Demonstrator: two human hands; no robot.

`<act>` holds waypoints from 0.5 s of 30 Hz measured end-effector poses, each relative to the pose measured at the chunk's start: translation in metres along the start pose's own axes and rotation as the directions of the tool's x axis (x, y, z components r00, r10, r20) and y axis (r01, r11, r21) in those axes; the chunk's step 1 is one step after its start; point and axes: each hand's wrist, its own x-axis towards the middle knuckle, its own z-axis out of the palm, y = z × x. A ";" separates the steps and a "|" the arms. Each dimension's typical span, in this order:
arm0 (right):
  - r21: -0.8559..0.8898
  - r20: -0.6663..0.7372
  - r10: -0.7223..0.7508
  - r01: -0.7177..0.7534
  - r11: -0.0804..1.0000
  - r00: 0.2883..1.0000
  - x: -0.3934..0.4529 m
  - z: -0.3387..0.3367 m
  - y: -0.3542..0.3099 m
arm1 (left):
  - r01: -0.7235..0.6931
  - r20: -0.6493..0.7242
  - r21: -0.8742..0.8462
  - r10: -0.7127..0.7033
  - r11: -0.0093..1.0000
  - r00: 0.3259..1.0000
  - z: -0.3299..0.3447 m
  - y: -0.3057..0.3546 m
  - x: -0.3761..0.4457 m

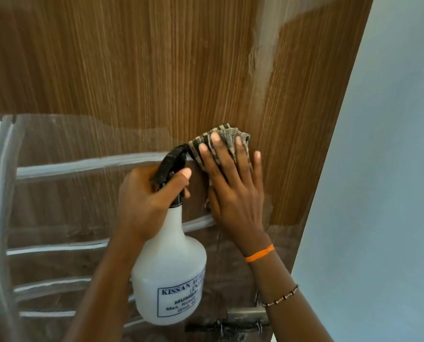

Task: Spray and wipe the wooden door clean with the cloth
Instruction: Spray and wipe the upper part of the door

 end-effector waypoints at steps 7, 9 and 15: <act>-0.028 -0.115 0.394 -0.399 0.916 0.912 -0.053 -0.019 0.061 | 0.034 0.025 -0.007 -0.034 0.999 0.999 0.004 0.005 -0.012; 0.028 -0.163 0.500 -0.503 0.864 0.850 -0.059 -0.019 0.061 | 0.053 0.023 0.013 -0.053 0.999 0.998 0.006 0.005 -0.015; 0.143 -0.224 0.629 -0.614 0.777 0.744 -0.047 0.003 0.007 | 0.064 -0.040 0.005 -0.064 0.998 0.997 -0.005 -0.001 -0.019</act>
